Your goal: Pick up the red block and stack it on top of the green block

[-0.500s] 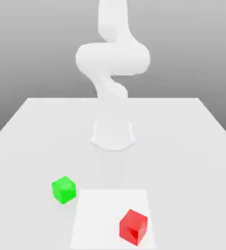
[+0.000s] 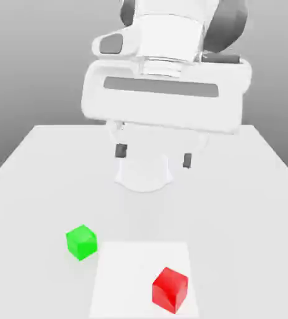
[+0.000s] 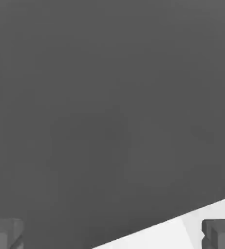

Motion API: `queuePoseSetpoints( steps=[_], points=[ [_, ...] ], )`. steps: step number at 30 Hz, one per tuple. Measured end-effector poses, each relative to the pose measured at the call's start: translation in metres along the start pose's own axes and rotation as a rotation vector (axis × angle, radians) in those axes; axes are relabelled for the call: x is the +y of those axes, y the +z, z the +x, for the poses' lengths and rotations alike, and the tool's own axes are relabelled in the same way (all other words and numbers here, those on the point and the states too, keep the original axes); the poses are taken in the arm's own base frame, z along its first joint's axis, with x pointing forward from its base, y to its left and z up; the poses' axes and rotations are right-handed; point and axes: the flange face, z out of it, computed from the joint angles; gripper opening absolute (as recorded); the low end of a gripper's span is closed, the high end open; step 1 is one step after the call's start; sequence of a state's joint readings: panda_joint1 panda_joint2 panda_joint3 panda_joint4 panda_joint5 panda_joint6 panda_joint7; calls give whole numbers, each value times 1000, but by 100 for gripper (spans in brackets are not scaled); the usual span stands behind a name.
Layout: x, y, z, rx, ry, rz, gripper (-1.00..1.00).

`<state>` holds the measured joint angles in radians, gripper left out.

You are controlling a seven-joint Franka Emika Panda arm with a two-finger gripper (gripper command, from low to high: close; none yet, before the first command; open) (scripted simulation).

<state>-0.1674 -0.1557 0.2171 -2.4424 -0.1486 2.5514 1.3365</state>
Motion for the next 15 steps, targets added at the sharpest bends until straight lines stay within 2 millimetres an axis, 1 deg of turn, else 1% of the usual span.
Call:
queuePoseSetpoints(
  steps=[4, 7, 10, 14, 15],
  points=[
    [16, 71, -22, -67, 74, -96, 0],
    [33, 119, -43, -124, 130, -164, 0],
    [50, 159, -63, -172, 180, -216, 0],
    [62, 208, -75, -180, 190, -226, 0],
    [65, 217, -77, -181, 189, -227, -100]
  ],
)
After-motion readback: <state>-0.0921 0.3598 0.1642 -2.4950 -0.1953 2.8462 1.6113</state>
